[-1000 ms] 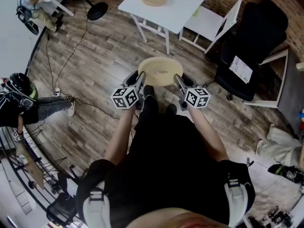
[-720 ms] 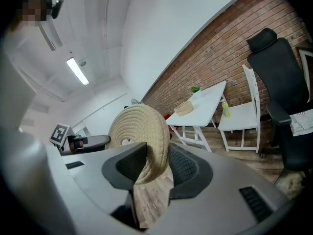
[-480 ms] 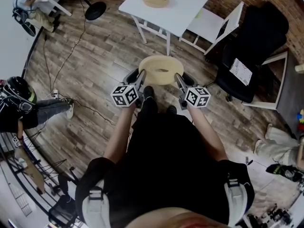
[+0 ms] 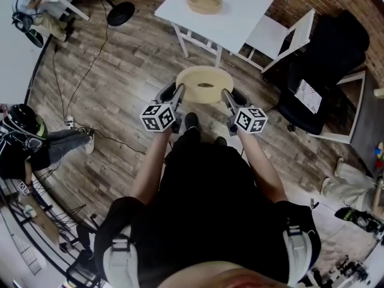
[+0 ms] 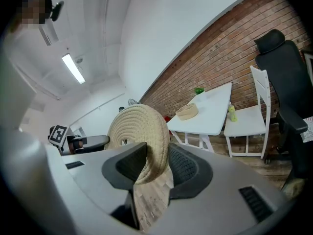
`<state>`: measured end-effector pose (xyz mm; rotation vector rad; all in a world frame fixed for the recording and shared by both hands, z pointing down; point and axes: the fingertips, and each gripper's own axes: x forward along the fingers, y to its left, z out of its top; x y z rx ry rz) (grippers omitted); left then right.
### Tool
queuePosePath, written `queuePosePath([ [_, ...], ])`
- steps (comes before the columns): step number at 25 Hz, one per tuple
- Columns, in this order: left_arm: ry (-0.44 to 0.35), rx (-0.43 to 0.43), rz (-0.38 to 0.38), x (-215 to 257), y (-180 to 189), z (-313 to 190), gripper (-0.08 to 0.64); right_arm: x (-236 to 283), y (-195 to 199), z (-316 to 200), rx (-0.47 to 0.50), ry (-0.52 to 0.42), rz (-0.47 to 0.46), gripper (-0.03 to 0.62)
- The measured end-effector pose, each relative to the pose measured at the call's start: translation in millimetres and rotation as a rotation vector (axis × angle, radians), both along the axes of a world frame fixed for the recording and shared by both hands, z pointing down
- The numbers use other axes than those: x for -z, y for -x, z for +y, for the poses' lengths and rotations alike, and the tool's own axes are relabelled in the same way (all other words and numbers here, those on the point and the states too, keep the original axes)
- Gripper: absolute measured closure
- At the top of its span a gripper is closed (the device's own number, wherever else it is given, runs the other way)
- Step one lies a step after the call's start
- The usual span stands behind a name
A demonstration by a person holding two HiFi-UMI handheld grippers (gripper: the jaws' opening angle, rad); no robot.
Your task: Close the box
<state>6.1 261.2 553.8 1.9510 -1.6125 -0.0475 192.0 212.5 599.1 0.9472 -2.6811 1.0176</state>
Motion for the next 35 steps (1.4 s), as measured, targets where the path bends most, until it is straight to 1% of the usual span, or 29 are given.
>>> queuePosePath([
  [6,0.017,0.006,0.013,-11.6,37.3,-17.3,0.423,-10.9,36.5,-17.2,-0.001,0.026,0.005,0.457],
  [12,0.023,-0.002,0.02,-17.2,74.2,-41.5,0.423,-13.2,73.1,-42.8,-0.005,0.015,0.024,0.456],
  [23,0.003,-0.075,0.016,-12.7,112.4,-87.1,0.425,-9.1,109.1,-78.1,-0.08,0.004,0.016,0.454],
  [30,-0.008,-0.098,0.016,-12.2,141.4,-96.3,0.425,-7.1,136.6,-82.9,-0.084,-0.007,0.018,0.454],
  [35,-0.009,-0.095,0.025,-12.0,146.9,-94.2,0.425,-5.6,142.5,-83.2,-0.076,-0.005,0.023,0.454],
])
